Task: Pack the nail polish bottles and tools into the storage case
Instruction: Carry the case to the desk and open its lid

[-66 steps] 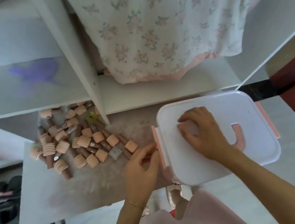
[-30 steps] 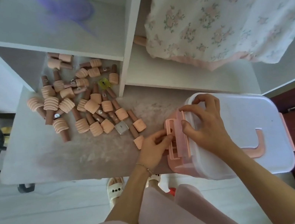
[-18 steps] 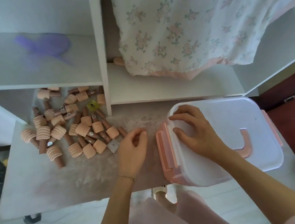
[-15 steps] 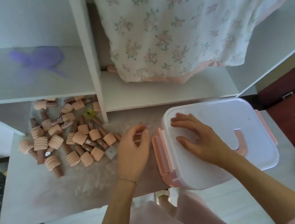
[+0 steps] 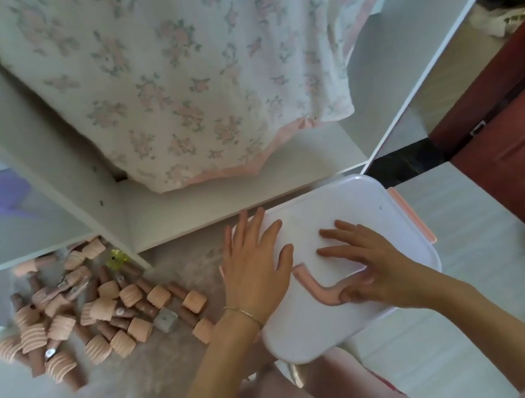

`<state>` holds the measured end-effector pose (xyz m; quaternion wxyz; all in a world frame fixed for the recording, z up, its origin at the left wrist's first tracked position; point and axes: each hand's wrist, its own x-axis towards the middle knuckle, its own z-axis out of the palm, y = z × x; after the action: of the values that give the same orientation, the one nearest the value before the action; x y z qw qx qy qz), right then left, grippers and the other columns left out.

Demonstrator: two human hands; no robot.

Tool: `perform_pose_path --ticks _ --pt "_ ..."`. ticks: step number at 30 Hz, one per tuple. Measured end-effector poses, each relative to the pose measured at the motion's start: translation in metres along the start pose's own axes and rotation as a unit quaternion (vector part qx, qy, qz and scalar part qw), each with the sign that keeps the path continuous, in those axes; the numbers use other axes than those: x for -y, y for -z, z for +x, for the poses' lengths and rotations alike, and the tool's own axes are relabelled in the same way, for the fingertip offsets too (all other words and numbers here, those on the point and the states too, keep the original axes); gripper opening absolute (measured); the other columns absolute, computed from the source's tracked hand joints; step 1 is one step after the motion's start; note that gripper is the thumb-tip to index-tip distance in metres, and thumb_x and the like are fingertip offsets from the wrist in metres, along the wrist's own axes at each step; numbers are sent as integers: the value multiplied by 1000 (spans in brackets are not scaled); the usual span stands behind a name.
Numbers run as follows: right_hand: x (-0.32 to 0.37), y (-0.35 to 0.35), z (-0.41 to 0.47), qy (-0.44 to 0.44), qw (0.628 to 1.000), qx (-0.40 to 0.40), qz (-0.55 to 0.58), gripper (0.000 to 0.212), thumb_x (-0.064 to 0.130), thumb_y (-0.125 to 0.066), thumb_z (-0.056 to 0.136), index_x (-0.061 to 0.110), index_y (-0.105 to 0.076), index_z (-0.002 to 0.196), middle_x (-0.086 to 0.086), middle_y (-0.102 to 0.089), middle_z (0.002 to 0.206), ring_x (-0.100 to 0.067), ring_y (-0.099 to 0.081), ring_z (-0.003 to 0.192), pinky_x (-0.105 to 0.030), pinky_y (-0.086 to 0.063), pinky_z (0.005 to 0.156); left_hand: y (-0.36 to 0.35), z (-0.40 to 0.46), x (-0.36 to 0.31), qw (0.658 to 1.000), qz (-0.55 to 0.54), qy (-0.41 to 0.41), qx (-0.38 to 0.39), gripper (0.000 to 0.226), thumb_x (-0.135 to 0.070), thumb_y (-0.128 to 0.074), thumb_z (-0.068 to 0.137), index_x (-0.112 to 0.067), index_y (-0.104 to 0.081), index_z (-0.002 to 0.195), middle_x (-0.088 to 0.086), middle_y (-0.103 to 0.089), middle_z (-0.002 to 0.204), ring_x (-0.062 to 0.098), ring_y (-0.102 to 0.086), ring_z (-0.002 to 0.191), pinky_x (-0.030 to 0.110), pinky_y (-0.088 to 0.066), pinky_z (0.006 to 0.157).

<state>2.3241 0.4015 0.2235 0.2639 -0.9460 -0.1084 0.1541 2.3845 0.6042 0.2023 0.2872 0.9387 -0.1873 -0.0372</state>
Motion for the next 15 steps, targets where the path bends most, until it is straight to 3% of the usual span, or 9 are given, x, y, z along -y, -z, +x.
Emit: perform_pose_path --ticks 5,8,11,13,15 --pt "-14 6 1 41 997 42 -50 70 44 -65 78 52 -16 128 32 -2 142 10 8 134 -13 13 108 -4 -2 -1 998 49 -24 -13 50 -35 -43 94 -17 -37 141 2 -21 155 22 -9 145 28 12 112" --pt "-15 5 -1 97 987 -28 -124 60 48 -58 80 34 -36 134 12 -26 147 -11 -18 138 -32 -11 113 -1 1 1 998 63 -25 0 56 -40 -35 88 -16 -40 139 5 -26 153 25 -14 144 33 4 114" --pt "-16 4 -3 150 966 -72 -197 50 47 -53 81 18 -60 121 -7 -54 132 -28 -47 125 -46 -34 101 1 3 4 999 45 -23 13 56 -41 -37 86 -17 -44 136 5 -29 151 24 -17 143 35 -1 116" --pt "-17 7 -4 173 963 -98 -183 39 43 -54 82 17 -68 106 -8 -64 118 -29 -58 113 -41 -45 94 3 5 3 1000 6 -16 3 51 -37 -42 84 -16 -53 129 5 -35 148 24 -22 141 38 -8 116" --pt "-14 11 -2 171 968 -122 -133 31 38 -49 85 16 -71 88 -1 -70 92 -19 -65 89 -28 -51 78 6 6 2 998 -61 1 -10 40 -31 -48 86 -13 -61 120 4 -41 143 20 -27 137 39 -15 116"
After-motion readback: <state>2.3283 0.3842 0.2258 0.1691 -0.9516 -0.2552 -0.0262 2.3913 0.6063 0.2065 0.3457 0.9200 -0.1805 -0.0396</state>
